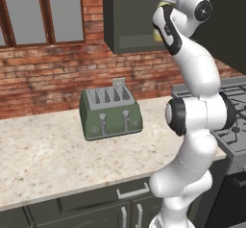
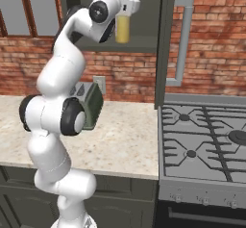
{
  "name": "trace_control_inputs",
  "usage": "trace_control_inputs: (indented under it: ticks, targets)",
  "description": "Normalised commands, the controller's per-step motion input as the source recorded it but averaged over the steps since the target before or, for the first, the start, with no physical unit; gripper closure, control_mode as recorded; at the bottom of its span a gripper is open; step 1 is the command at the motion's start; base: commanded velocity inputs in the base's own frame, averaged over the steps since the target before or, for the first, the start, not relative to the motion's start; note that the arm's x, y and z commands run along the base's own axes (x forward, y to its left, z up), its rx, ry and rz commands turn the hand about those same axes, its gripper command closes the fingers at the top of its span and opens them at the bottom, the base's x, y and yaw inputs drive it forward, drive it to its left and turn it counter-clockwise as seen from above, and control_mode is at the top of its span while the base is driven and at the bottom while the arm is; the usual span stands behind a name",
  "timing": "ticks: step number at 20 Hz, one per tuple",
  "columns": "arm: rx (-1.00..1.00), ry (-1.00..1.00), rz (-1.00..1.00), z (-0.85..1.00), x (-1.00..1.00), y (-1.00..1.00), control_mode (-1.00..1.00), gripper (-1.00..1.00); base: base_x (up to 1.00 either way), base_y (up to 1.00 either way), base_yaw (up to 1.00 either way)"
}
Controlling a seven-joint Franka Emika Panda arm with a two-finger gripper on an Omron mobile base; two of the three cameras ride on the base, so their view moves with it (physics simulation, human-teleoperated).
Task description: Sort all alcoholic drinks to one cabinet, and non-alcoholic drinks to the other.
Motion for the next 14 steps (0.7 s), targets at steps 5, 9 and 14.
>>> trace_control_inputs:
  ticks: [5, 9, 14]
  targets:
    - [0.00, -0.09, 0.01, -0.03, -0.97, 0.13, -1.00, -1.00, 0.00, 0.00, 0.00]
    - [-0.01, -0.02, 0.00, -0.01, -1.00, 0.22, -1.00, -1.00, 0.00, 0.00, 0.00]
    - [-0.01, 0.02, 0.00, 0.01, -1.00, 0.25, -1.00, -1.00, 0.00, 0.00, 0.00]
